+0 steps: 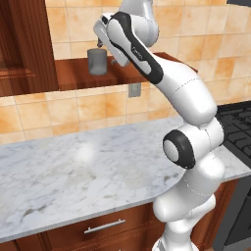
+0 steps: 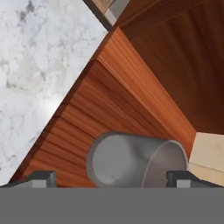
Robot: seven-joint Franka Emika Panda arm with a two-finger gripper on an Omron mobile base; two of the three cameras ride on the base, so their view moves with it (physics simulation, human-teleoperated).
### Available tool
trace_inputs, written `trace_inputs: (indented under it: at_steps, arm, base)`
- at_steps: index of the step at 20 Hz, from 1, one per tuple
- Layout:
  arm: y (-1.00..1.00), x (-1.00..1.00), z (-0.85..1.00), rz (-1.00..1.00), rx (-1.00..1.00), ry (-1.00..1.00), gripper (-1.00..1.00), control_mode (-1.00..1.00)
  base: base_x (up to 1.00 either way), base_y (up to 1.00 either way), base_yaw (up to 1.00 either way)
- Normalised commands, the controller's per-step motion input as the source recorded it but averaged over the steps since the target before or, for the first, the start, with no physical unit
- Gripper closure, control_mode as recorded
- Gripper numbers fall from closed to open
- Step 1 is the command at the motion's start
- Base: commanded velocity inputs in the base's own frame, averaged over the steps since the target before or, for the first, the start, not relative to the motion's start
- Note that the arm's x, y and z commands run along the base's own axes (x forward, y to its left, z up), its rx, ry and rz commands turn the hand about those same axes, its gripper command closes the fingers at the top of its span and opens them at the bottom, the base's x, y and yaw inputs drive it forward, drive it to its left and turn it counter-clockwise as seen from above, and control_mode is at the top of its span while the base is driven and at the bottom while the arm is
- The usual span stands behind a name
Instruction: There is a bowl on the dining counter. Grab a lemon wedge from the fridge and place it in the bowl. Then get the liquor bottle and glass cup from the cabinet and place them next to the bowl.
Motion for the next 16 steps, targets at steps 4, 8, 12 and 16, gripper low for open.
trace_inputs:
  at_steps: [4, 8, 12, 16]
  arm:
    - [0.04, 0.23, -0.09, 0.0, -0.02, 0.02, -1.0, -1.0]
    - [0.05, 0.24, -0.1, 0.0, -0.03, 0.02, -1.0, -1.0]
    - [0.05, 0.15, -0.13, 0.0, -0.03, 0.02, -1.0, -1.0]
    - [0.01, -0.02, -0.06, 0.02, 0.0, 0.0, -1.0, -1.0]
  base:
    - [0.0, 0.0, 0.0]
    - [0.0, 0.0, 0.0]
    - [0.0, 0.0, 0.0]
    - [0.0, 0.0, 0.0]
